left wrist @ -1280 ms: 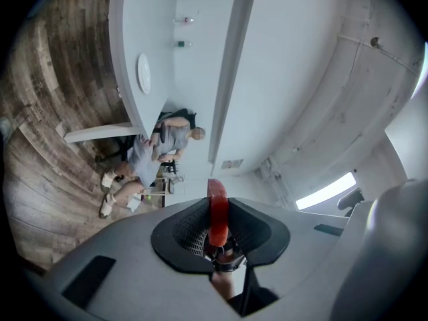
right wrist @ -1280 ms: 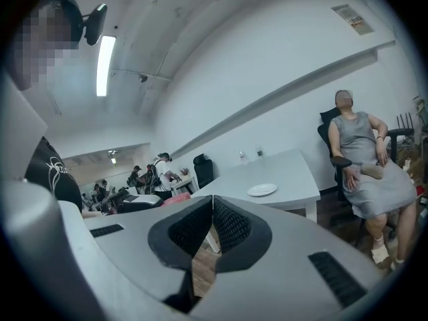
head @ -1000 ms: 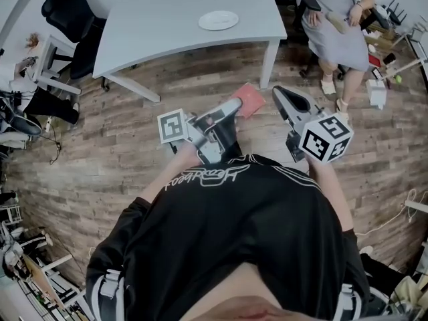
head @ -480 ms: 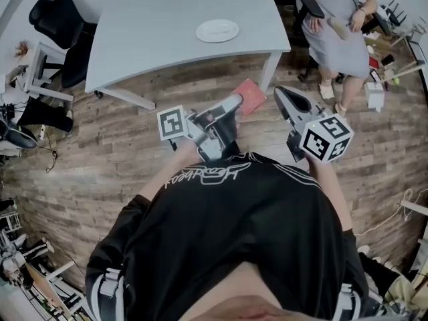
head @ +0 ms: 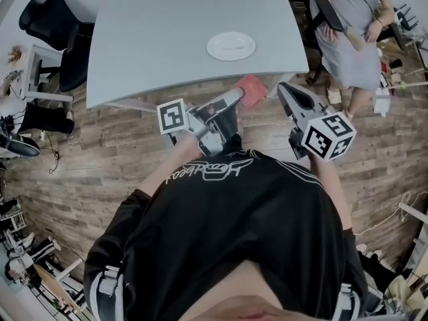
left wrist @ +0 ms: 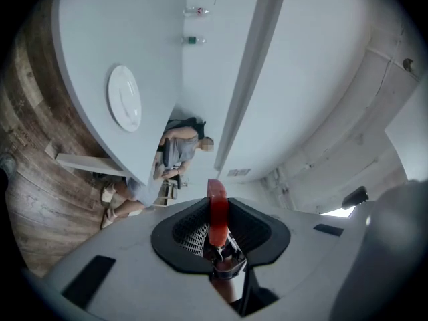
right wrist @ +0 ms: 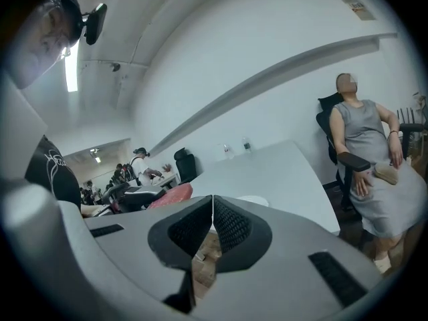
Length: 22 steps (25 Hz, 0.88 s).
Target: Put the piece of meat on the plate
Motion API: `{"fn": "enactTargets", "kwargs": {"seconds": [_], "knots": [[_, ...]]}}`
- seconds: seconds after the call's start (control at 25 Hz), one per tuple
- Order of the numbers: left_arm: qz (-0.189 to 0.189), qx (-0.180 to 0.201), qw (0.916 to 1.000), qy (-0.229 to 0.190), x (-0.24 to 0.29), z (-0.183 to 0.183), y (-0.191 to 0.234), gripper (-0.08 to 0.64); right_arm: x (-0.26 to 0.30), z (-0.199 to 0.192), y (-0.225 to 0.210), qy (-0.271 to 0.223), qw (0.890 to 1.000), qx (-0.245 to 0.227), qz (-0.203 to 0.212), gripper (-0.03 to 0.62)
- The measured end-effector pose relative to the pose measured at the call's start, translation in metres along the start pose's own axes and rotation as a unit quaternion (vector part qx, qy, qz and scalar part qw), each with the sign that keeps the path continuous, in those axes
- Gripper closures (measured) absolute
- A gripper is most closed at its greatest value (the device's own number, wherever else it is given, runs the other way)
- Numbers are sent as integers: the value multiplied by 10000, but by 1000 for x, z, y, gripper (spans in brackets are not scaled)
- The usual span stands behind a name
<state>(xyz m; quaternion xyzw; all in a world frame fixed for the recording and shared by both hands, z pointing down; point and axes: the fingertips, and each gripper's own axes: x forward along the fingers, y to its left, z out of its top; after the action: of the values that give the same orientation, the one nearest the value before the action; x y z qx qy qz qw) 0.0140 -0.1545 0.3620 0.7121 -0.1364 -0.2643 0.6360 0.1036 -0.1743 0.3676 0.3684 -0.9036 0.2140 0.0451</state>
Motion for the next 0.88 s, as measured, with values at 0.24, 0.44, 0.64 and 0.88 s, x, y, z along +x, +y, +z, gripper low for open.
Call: {"fn": "enactTargets", "kwargs": {"seconds": [0.24,0.44,0.64,0.88], "knots": [[52,-87,9999,17,12,68,10,478,57,23,-23,77,9999,113,-80,581],[193,16,9998,49,18,112,17,479,95,34,-38,127,9997,110,-154,582],[253,118,9996,106,28,142,22,477,120,45,-52,136,9997,105,-180,581],[465,224,9986,128,31,166,41,479,144,40,-69,205,9993,251,-207,581]]}}
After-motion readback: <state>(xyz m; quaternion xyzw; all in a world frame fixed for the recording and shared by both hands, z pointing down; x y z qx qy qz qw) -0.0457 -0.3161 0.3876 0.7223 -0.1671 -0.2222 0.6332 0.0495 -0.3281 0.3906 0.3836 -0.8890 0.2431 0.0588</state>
